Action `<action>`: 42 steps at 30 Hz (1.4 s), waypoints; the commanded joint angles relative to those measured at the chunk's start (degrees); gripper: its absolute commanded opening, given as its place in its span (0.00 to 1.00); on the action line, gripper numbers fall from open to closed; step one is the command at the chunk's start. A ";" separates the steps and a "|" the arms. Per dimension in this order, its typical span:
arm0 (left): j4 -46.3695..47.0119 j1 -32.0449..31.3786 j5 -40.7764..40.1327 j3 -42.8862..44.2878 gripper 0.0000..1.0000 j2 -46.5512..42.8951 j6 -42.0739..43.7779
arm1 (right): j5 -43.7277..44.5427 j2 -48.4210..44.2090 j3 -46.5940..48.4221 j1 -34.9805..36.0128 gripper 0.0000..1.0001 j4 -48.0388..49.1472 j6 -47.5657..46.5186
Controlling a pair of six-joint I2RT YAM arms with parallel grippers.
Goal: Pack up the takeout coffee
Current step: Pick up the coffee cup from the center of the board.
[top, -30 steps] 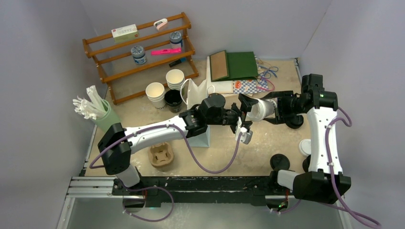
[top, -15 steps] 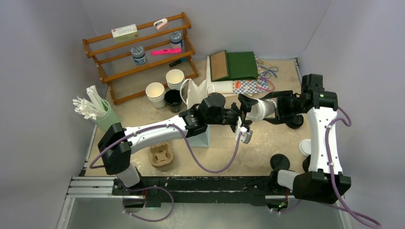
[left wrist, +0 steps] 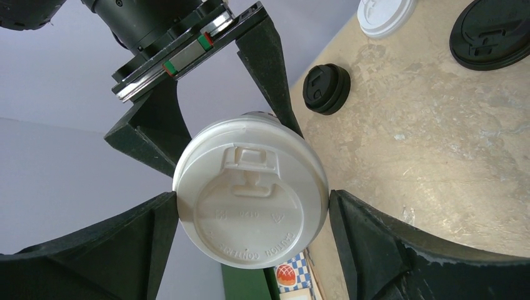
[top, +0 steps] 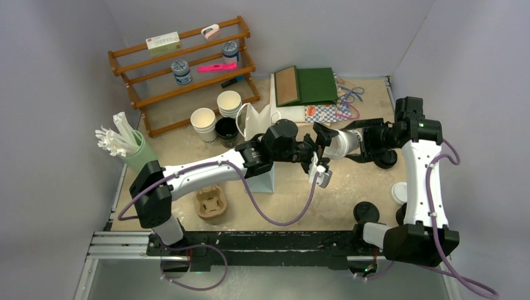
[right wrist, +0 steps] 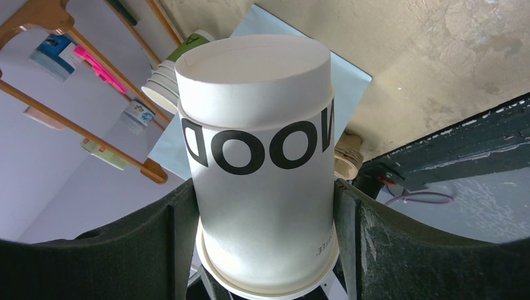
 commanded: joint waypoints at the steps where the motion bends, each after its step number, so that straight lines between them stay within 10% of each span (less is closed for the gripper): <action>1: -1.69 0.23 1.22 2.29 0.91 0.71 0.72 | -1.59 0.20 2.57 0.18 0.69 -1.46 -1.63; 11: -0.53 0.17 0.05 2.89 0.93 1.61 -0.20 | -3.32 -0.02 2.19 0.22 0.69 -1.04 -1.38; 23: -1.57 0.17 -2.04 3.72 0.71 0.64 0.18 | -3.07 0.40 2.34 0.18 0.71 -0.81 -1.64; 42: -8.02 -1.32 -3.23 4.71 0.66 -5.52 -1.47 | -1.82 5.44 12.96 0.20 0.99 -1.39 -4.75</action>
